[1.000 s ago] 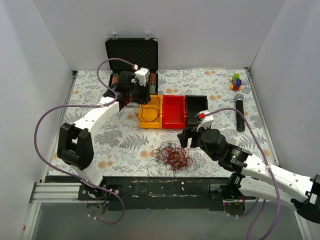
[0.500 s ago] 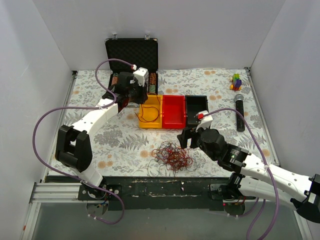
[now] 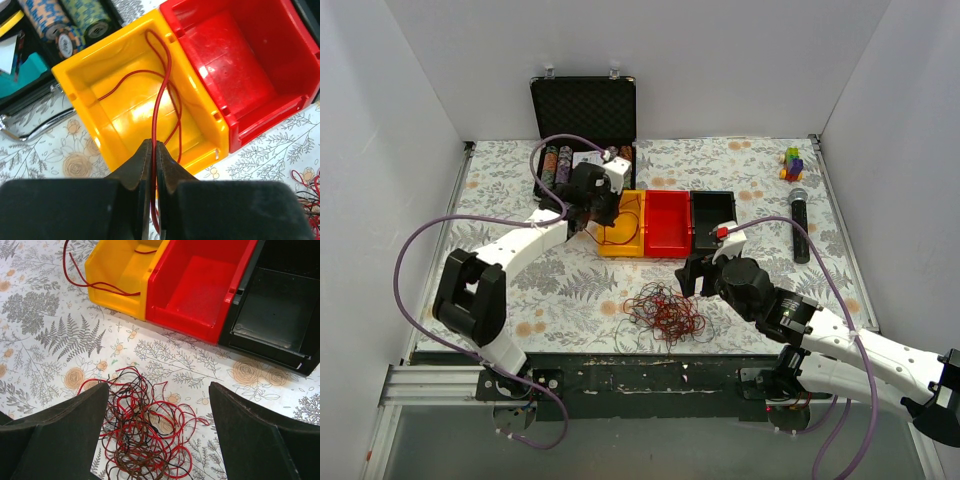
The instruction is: Untangle the cables
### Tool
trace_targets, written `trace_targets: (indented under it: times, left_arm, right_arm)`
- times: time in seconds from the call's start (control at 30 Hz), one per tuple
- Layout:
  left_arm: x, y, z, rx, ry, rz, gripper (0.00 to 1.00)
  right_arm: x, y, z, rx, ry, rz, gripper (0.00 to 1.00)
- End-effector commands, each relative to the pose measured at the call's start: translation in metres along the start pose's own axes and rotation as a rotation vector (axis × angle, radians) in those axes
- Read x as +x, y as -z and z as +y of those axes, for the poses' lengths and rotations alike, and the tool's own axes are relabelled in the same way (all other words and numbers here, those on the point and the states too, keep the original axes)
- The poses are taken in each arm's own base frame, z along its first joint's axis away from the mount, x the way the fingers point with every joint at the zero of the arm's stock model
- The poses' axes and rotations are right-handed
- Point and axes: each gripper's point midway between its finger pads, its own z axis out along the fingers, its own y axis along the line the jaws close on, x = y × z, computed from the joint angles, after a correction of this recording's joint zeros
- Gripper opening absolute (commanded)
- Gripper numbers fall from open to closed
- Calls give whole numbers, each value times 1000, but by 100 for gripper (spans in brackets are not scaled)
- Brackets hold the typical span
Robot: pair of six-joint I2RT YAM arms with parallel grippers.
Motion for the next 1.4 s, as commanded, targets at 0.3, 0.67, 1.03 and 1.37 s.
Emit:
trace_targets:
  times: [0.3,0.67,1.03,1.37]
  left_arm:
    - [7,-42,26,-298,-120,57,0]
    - [-7,-59,25,-294,-115,39,32]
    - [-51,-6,-1,-172,-52,-40,95]
    - [-38,63,-19,-4,-59,-46,94]
  right_arm:
    - [-7,2,-1,-2,-34,-35,89]
    - [-3,-1,-2,-3,-33,-25,89]
    - [1,-1,-1,-16,-37,-20,89]
    - [1,-3,0,-24,-39,-21,89]
